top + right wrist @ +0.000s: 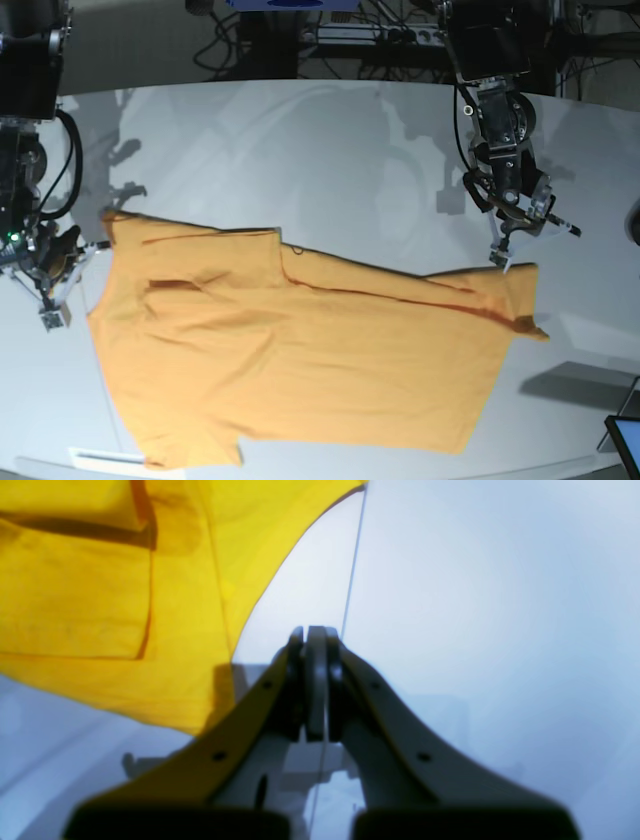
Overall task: Fold the T-shirt properly
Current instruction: 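Open both grippers, release the folded edge, and raise them away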
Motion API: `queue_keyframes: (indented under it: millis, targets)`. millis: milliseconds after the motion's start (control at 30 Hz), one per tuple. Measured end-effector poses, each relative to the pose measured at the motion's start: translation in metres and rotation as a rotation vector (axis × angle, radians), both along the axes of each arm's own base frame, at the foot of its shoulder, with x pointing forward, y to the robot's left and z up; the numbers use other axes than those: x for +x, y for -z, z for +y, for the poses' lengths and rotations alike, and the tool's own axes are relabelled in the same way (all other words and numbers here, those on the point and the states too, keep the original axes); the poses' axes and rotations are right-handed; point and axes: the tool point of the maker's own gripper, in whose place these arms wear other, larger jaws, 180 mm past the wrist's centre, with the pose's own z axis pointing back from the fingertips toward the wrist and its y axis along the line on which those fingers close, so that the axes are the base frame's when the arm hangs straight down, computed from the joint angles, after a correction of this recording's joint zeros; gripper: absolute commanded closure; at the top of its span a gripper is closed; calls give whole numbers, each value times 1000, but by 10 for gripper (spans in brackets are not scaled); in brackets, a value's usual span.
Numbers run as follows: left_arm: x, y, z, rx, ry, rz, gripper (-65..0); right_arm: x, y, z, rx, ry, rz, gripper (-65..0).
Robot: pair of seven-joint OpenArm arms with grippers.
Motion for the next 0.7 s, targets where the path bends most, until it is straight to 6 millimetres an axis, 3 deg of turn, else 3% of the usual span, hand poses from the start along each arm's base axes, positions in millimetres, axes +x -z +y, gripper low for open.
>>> queue_keyframes:
  millis: [67, 200, 267, 367, 500, 600, 700]
  targets:
    - [6, -12, -9, -61, -6, -66, 0, -1, 1, 1, 2, 0, 4, 0]
    - [28, -76, -22, -122, 47, -260, 0, -2, 4, 5, 11, 0, 5, 0]
    - [32, -95, -23, -132, 78, -311, 0, -2, 4, 5, 12, 0, 6, 0]
    - [34, -97, -25, -166, 91, -322, 0, -2, 4, 5, 14, -1, 5, 0]
    - [53, -120, -26, -130, 199, -435, 0, -7, 8, 5, 11, 0, 17, 0]
    - [39, -111, -10, -24, 196, -391, 0, -15, 16, 5, 11, -2, 39, 0]
    - [34, -101, -18, -66, 224, -403, 0, -24, 19, 7, 3, -12, 47, 0]
